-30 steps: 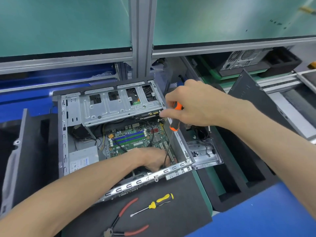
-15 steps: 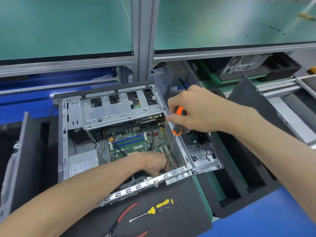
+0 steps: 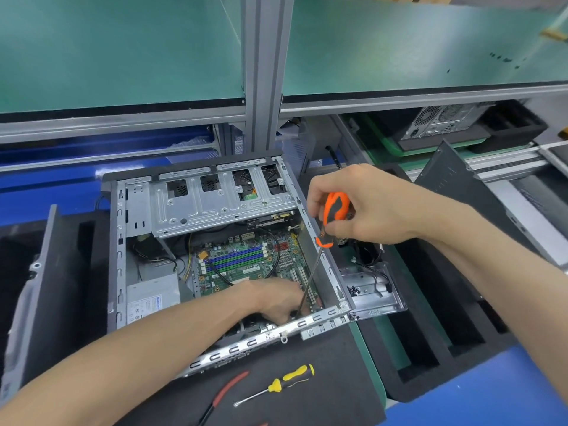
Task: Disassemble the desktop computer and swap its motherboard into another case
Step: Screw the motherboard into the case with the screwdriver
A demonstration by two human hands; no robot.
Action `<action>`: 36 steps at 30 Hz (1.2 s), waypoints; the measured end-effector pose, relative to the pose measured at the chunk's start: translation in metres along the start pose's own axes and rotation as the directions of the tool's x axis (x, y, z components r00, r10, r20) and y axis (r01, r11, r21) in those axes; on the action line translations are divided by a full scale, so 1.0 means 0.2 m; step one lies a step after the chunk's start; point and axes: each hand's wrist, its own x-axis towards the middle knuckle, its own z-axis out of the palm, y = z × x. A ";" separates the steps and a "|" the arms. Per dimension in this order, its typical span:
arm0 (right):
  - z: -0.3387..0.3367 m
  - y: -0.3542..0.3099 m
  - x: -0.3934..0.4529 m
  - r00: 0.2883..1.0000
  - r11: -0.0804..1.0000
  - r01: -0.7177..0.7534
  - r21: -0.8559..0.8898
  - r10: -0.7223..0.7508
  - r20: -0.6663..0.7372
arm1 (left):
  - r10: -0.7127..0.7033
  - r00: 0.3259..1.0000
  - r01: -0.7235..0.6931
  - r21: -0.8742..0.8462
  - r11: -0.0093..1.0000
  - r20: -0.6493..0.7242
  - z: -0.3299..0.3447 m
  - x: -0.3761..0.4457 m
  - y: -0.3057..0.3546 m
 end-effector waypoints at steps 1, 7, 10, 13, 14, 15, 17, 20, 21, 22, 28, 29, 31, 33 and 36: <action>-0.01 0.00 0.00 0.999 1.000 0.006 -0.002 -0.006 0.042 | 0.001 1.000 -0.001 0.014 1.000 0.000 0.00 0.00 0.00; 0.02 0.00 0.01 0.989 0.971 -0.082 -0.223 0.051 -0.139 | -0.009 1.000 0.010 -0.023 1.000 0.017 0.00 0.00 0.00; 0.01 -0.01 0.01 0.998 0.996 -0.011 -0.090 0.005 -0.065 | 0.007 1.000 -0.007 -0.039 0.999 0.004 -0.01 0.00 0.00; -0.02 -0.01 -0.01 1.000 0.999 -0.008 -0.032 0.007 -0.030 | 0.021 1.000 -0.021 -0.008 1.000 -0.012 0.00 0.01 0.00; -0.03 -0.01 -0.01 0.999 0.999 -0.007 -0.031 0.005 -0.054 | 0.022 1.000 -0.022 0.010 1.000 -0.014 0.00 0.01 0.00; -0.03 0.00 -0.02 0.996 0.999 -0.010 -0.032 0.007 -0.088 | 0.033 0.999 -0.033 0.031 0.999 -0.017 0.00 0.01 0.00; -0.04 0.01 -0.02 0.988 0.999 -0.012 -0.045 0.005 -0.155 | 0.069 0.997 -0.067 0.070 0.995 -0.032 0.00 0.01 0.00; -0.06 0.03 -0.02 0.979 0.995 -0.026 -0.099 0.005 -0.204 | 0.102 0.994 -0.097 0.089 0.991 -0.046 0.00 0.00 0.00; -0.06 0.03 -0.02 0.979 0.993 -0.035 -0.110 0.011 -0.205 | 0.104 0.993 -0.099 0.086 0.991 -0.055 0.00 0.00 0.00; -0.05 0.03 -0.02 0.979 0.992 -0.043 -0.115 0.019 -0.202 | 0.114 0.991 -0.109 0.082 0.991 -0.065 0.00 0.00 0.00; -0.04 0.03 -0.02 0.981 0.991 -0.040 -0.129 0.015 -0.194 | 0.146 0.989 -0.139 0.151 0.979 -0.037 0.03 0.03 -0.02; -0.03 0.02 -0.02 0.981 0.990 -0.035 -0.133 0.009 -0.192 | 0.140 0.990 -0.136 0.149 0.979 -0.015 0.04 0.03 -0.02; -0.03 0.02 -0.01 0.982 0.990 -0.033 -0.136 0.007 -0.187 | 0.124 0.992 -0.124 0.095 0.988 0.013 0.04 0.04 -0.02; -0.03 0.01 -0.01 0.983 0.989 -0.041 -0.141 0.014 -0.185 | 0.062 0.998 -0.060 -0.114 0.992 0.014 0.02 0.04 -0.02; -0.04 0.01 -0.02 0.982 0.986 -0.053 -0.159 0.023 -0.185 | -0.151 0.988 0.097 -0.635 0.767 -0.031 -0.02 0.02 -0.09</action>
